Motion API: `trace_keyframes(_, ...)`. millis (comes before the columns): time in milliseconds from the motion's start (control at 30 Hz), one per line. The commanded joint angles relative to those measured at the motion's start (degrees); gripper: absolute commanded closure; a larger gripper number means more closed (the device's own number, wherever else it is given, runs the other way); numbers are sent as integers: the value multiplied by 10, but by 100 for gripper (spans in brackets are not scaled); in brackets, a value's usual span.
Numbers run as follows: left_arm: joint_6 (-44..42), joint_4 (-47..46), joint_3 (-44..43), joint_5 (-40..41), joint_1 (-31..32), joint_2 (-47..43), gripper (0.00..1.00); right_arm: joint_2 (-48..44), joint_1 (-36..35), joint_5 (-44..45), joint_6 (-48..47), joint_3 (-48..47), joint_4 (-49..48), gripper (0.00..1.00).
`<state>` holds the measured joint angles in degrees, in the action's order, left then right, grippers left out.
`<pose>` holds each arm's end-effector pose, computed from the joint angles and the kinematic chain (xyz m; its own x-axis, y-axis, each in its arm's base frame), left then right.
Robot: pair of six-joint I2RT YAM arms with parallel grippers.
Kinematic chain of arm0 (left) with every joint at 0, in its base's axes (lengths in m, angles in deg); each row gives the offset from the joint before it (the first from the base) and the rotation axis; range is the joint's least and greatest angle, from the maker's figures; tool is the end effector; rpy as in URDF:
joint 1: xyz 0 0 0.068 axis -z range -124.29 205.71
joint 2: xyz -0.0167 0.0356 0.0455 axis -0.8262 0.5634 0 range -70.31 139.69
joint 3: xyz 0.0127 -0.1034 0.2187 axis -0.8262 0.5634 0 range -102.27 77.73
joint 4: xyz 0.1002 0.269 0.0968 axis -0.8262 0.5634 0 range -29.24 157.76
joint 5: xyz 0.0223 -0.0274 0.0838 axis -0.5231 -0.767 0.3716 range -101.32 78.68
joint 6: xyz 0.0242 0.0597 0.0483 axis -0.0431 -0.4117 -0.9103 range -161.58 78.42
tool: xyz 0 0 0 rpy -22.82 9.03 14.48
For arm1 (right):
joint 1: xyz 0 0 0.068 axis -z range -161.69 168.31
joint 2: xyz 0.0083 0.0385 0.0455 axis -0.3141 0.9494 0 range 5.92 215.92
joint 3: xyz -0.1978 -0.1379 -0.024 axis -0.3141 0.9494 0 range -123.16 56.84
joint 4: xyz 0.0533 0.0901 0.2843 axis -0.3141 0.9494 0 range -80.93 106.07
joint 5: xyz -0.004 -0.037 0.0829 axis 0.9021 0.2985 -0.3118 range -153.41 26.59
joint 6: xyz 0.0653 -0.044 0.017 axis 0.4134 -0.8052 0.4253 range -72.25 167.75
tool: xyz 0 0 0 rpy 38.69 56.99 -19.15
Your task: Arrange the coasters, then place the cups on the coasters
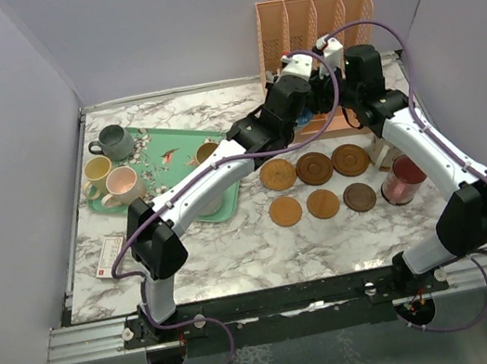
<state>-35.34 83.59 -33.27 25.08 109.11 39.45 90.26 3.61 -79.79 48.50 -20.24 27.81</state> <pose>0.3354 -0.3824 0.3505 -0.2526 0.1931 -0.9481 0.2914 0.9496 0.1158 0.3991 0.1250 0.3060 -0.4303 -0.0999 -0.8971 -0.4829 0.8652 0.1353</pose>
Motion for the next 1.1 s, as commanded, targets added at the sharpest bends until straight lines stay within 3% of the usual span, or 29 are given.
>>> trace_keyframes(0,-24,-62,-21,17,1,-16,100,0,4,68,-6,-8,1,96)
trace_keyframes(233,-62,-56,-11,-83,1,-31,97,-8,4,89,-18,2,-3,99)
trace_keyframes(733,-66,-22,19,-263,-1,-64,77,-30,5,106,-44,26,-7,99)
trace_keyframes(1067,-82,-12,62,-338,-13,-92,64,-51,13,133,-69,55,-4,99)
